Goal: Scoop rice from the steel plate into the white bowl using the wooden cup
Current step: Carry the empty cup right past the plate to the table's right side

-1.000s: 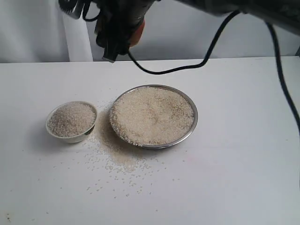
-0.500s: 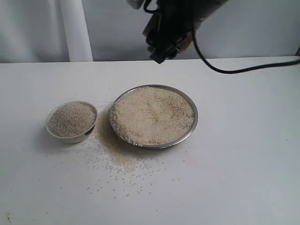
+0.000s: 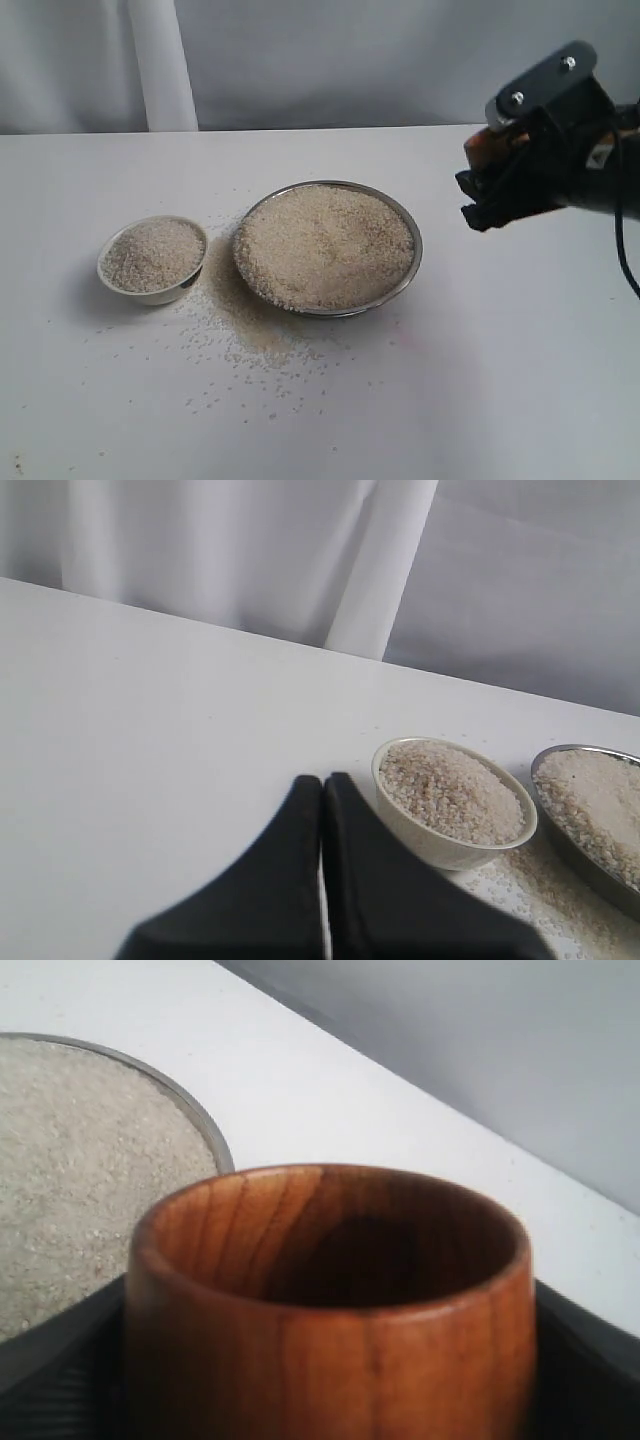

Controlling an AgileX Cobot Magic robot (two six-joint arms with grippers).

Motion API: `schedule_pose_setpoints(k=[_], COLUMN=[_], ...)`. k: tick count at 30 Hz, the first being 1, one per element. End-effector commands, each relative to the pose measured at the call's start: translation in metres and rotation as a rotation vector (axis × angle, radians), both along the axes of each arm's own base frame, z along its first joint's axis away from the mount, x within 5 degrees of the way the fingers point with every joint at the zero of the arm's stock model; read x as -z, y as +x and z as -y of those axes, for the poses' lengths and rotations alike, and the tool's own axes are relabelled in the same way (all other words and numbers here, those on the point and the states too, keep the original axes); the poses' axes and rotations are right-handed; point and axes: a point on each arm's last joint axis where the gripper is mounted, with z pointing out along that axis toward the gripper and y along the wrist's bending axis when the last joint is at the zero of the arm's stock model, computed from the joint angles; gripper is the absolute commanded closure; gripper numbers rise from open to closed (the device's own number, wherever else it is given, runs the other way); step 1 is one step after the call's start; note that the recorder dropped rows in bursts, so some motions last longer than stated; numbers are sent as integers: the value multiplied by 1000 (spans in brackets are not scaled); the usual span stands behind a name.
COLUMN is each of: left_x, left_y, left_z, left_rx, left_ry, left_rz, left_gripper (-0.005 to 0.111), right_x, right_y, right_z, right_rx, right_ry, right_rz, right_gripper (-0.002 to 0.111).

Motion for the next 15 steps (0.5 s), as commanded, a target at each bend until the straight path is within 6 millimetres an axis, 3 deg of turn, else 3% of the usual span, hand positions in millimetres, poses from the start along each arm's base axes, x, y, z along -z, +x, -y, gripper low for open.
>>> schedule_pose_setpoints(k=[1,8,15], left_x=[-1,-1,-1], left_y=[0,0,0], left_z=[0,0,0], left_rx=[4,4,4], left_ry=[-5,-5,-5], left_rz=[11,11,11], left_gripper=[107,107,107], right_x=[18,26,32], right_y=[-16,-39,-38], right_z=[10,4,4], right_rx=[80,0,-2], right_ry=[121,393,376], right_rz=[120,278,266], right_gripper=[108,108,108])
